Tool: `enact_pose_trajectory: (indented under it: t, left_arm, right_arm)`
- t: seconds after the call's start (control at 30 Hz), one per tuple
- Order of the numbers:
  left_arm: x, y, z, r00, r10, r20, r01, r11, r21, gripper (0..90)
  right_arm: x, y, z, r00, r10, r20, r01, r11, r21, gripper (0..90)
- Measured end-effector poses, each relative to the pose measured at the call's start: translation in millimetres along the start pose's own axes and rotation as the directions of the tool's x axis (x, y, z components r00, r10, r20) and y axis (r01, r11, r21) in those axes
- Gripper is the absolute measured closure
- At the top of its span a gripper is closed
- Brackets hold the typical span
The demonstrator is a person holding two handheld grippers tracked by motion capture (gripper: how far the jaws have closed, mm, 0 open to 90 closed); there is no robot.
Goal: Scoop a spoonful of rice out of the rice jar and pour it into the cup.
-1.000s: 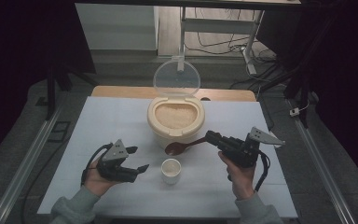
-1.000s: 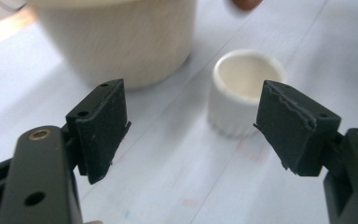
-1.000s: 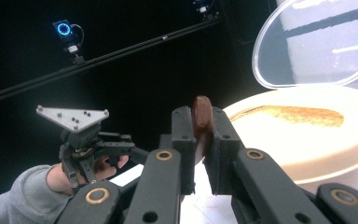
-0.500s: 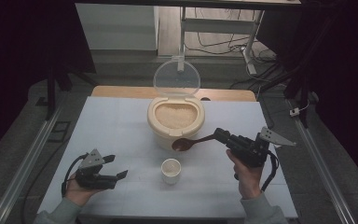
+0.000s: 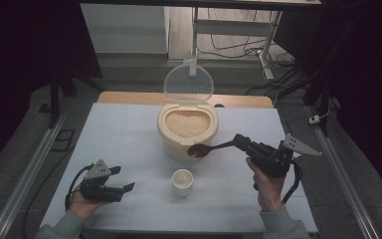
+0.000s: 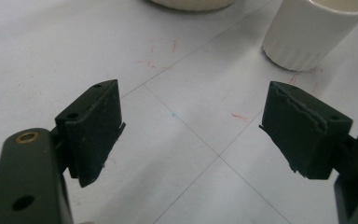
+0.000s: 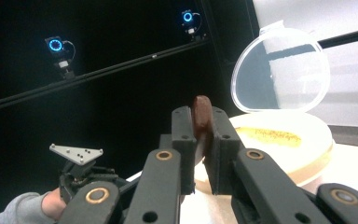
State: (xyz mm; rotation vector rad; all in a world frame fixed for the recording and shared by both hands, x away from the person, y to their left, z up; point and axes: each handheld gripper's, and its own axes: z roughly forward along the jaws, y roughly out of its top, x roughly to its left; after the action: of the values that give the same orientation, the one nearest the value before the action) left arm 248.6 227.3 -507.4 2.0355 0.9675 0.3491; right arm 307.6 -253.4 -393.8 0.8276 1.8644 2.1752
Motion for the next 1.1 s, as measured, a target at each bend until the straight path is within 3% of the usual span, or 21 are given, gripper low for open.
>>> enact_pose_trajectory:
  t: [0.23, 0.43, 0.7, 0.77, 0.93, 1.1]
  left_arm:
    - [2.5, 1.1, 0.2, 1.0, -0.002, -0.004, 0.002, 0.9999, 0.011, 18.7]
    - [4.1, -1.5, -2.8, 0.9999, -0.012, -0.012, 0.012, 0.9999, 0.012, 18.4]
    - [4.2, -2.1, -2.9, 0.9999, -0.013, -0.006, 0.013, 0.9999, 0.01, 18.4]
    - [4.5, -2.1, -2.9, 0.9999, -0.012, -0.005, 0.012, 0.9999, 0.012, 18.4]
    - [4.6, -2.2, -2.2, 0.9999, -0.014, 0.003, 0.014, 0.9998, 0.015, 18.3]
    - [3.2, -2.0, -1.6, 0.9999, -0.009, 0.007, 0.008, 0.9998, 0.019, 18.0]
  right_arm:
    - [-0.6, 12.3, 3.2, 0.9999, -0.012, 0.008, 0.012, 0.999, -0.039, 83.0]
    - [-8.2, 26.1, 15.7, 0.9993, -0.019, 0.034, 0.021, 0.998, -0.065, 83.0]
    - [-19.0, 45.7, 33.7, 0.9934, -0.036, 0.109, 0.043, 0.997, -0.064, 83.0]
    - [-19.6, 49.4, 39.4, 0.9863, -0.063, 0.152, 0.071, 0.996, -0.045, 83.0]
    - [-17.9, 59.6, 56.0, 0.9683, -0.141, 0.206, 0.142, 0.99, 0.013, 83.0]
    - [-19.6, 61.7, 69.3, 0.9515, -0.17, 0.256, 0.161, 0.985, 0.056, 83.0]
